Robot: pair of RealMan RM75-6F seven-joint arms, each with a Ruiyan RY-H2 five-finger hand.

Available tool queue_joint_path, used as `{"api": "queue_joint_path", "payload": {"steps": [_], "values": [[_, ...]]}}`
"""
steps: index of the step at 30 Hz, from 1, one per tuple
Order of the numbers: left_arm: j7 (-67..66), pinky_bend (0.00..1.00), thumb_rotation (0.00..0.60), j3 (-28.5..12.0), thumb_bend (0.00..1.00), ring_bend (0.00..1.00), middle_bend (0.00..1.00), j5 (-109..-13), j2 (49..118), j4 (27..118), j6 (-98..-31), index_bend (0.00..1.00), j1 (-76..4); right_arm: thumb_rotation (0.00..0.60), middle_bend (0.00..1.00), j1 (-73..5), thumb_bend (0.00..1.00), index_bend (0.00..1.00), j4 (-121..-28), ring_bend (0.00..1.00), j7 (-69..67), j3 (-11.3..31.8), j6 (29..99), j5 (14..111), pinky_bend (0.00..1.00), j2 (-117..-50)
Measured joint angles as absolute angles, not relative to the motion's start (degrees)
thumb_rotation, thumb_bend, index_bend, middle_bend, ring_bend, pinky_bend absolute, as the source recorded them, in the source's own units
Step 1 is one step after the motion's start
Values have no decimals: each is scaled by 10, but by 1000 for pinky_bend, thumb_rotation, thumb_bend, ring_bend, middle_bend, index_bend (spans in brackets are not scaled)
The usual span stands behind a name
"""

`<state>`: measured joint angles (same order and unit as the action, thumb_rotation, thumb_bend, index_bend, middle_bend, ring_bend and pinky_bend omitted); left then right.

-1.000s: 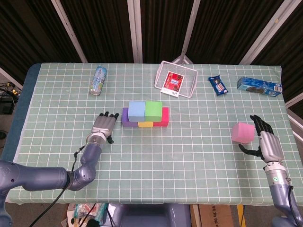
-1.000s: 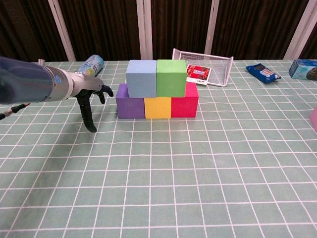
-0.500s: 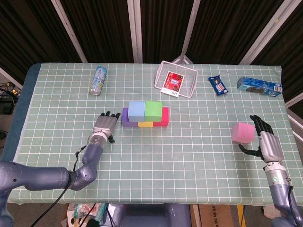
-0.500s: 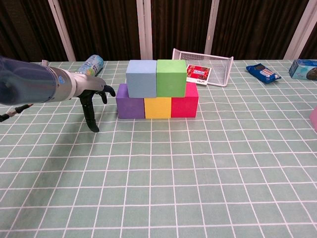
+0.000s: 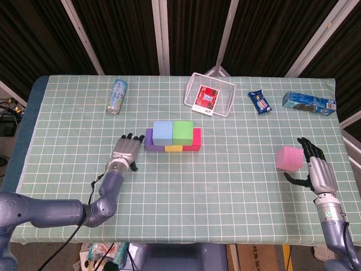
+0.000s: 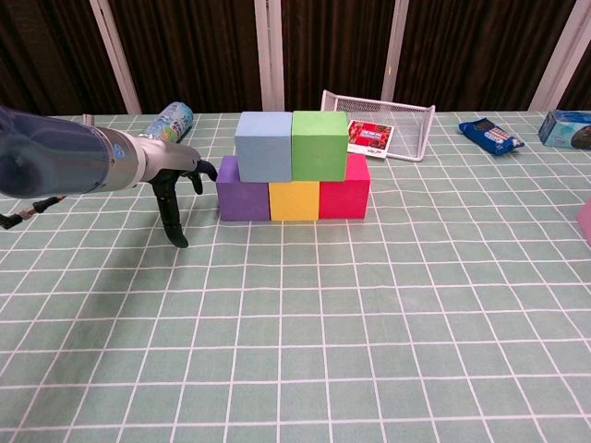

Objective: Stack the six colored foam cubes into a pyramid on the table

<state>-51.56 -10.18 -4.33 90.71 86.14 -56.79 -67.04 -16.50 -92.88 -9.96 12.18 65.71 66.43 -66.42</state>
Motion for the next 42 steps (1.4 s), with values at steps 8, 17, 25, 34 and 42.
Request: {"api": "queue_joint_path", "payload": {"steps": [8, 17, 25, 34, 42], "values": [[-517, 107, 600, -103, 167, 10, 110, -44, 910, 859, -568, 10, -671, 600, 0, -165, 266, 0, -929, 0, -100, 122, 657, 665, 0, -664], [-516, 107, 600, -105, 167, 10, 110, -45, 907, 861, -568, 10, -670, 600, 0, -165, 266, 0, -929, 0, -99, 120, 655, 666, 0, -664], [-512, 107, 600, -101, 167, 10, 113, -51, 893, 876, -572, 11, -662, 600, 0, -166, 267, 0, -930, 0, -99, 118, 652, 668, 0, -662], [-472, 107, 600, -95, 167, 10, 112, -122, 827, 960, -608, 11, -626, 600, 0, -165, 267, 0, -930, 0, -92, 115, 656, 671, 0, -662], [-389, 94, 600, -78, 148, 3, 73, -255, 757, 1049, -670, 0, -553, 600, 0, -165, 266, 0, -931, 0, -77, 113, 662, 675, 0, -663]]}}
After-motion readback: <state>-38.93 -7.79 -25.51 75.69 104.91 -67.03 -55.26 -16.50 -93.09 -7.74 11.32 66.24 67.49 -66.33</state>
